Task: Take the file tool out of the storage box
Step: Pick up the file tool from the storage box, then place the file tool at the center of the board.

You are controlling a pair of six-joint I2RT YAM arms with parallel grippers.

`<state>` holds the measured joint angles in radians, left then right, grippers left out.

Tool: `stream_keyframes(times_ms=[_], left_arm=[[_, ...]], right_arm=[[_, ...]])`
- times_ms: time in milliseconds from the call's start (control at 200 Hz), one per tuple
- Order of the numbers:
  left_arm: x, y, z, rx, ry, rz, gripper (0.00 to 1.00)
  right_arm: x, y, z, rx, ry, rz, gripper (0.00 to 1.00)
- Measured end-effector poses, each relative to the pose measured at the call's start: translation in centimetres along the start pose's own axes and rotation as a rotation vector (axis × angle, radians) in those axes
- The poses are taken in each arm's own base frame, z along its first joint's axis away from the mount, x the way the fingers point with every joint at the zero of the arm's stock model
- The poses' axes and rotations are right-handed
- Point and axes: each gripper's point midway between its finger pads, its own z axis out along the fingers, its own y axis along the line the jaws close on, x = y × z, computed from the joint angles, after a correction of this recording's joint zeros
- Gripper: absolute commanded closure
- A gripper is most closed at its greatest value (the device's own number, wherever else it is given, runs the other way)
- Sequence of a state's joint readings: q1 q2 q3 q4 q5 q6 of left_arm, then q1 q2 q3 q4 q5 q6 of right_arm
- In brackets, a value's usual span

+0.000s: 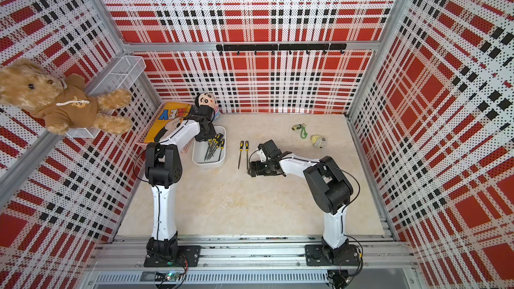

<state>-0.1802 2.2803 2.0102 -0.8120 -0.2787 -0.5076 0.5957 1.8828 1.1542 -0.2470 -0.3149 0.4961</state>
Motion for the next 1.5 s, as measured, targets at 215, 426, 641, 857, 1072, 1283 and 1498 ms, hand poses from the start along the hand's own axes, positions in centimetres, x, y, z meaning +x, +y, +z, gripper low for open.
stream_keyframes(times_ms=[215, 426, 641, 857, 1072, 1283, 1498], left_arm=[[-1.3, -4.1, -4.0, 0.061, -0.072, 0.038, 1.0], [0.0, -6.2, -4.9, 0.084, -0.05, 0.065, 1.0], [2.9, -16.4, -6.8, 0.281, -0.061, 0.112, 1.0], [11.9, -23.4, -4.3, 0.375, 0.069, 0.187, 1.0], [14.6, -23.0, -1.1, 0.337, 0.131, 0.173, 1.0], [13.8, -22.0, 0.2, 0.316, 0.119, 0.14, 1.0], [13.3, -21.4, 0.6, 0.31, 0.097, 0.134, 1.0]], right_arm=[[-3.1, 0.8, -5.4, -0.016, -0.167, -0.003, 0.09], [-5.3, -1.5, -9.0, 0.008, -0.278, 0.04, 0.08], [-4.7, -3.6, -9.3, 0.044, -0.273, 0.076, 0.08], [-3.7, -3.8, -9.3, 0.045, -0.262, 0.08, 0.08], [-2.4, -4.3, -8.8, 0.05, -0.234, 0.09, 0.08], [-1.7, -4.6, -8.6, 0.053, -0.222, 0.094, 0.08], [-1.5, -4.6, -8.4, 0.047, -0.217, 0.098, 0.08]])
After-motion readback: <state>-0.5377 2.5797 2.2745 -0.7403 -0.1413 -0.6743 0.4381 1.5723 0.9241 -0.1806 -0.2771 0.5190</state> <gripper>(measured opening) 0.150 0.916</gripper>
